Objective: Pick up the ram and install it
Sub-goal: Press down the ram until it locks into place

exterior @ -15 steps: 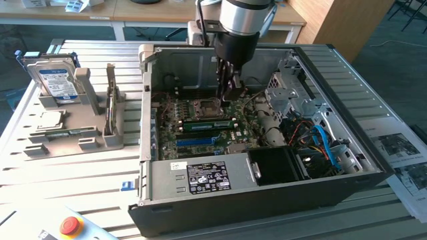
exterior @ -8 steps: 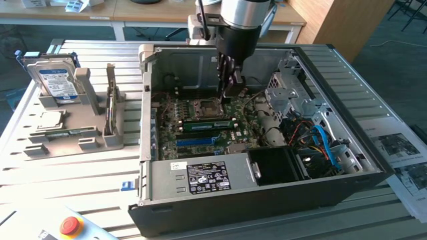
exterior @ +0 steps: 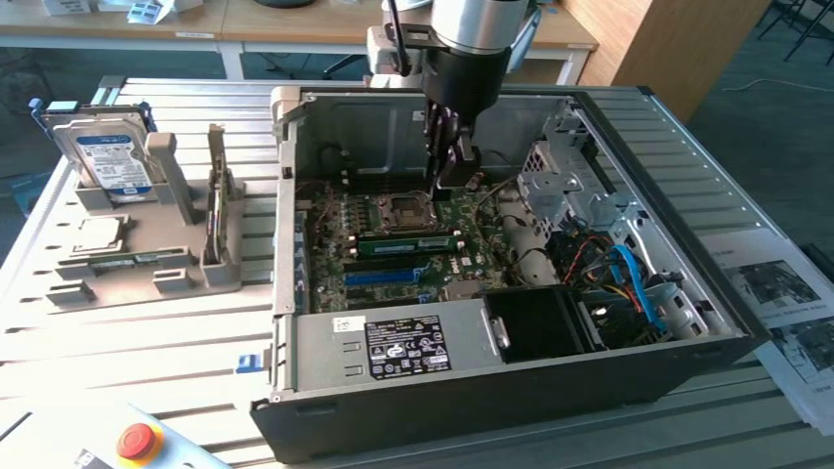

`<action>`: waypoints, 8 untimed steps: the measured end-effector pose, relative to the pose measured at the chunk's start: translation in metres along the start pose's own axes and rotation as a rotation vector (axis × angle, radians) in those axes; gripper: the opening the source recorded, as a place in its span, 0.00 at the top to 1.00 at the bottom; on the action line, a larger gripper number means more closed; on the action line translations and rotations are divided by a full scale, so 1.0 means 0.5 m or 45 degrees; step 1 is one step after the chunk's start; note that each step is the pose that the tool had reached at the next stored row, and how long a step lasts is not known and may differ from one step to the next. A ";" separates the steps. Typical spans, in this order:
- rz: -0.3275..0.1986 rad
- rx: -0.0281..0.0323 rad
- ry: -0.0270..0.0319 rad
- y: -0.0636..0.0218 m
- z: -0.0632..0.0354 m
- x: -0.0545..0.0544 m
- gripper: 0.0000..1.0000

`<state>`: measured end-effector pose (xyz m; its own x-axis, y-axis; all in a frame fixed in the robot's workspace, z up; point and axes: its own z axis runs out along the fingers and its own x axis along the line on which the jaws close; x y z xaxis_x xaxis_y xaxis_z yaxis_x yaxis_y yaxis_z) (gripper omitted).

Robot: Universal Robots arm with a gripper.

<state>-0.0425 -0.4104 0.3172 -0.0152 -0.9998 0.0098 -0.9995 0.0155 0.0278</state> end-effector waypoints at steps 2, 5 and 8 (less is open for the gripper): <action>0.000 0.0000 0.0000 0.000 0.000 0.000 0.57; 0.000 0.0000 0.0000 0.000 0.000 0.000 0.57; 0.000 0.0000 0.0000 0.000 0.000 0.000 0.57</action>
<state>-0.0425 -0.4104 0.3172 -0.0152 -0.9998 0.0098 -0.9995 0.0155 0.0278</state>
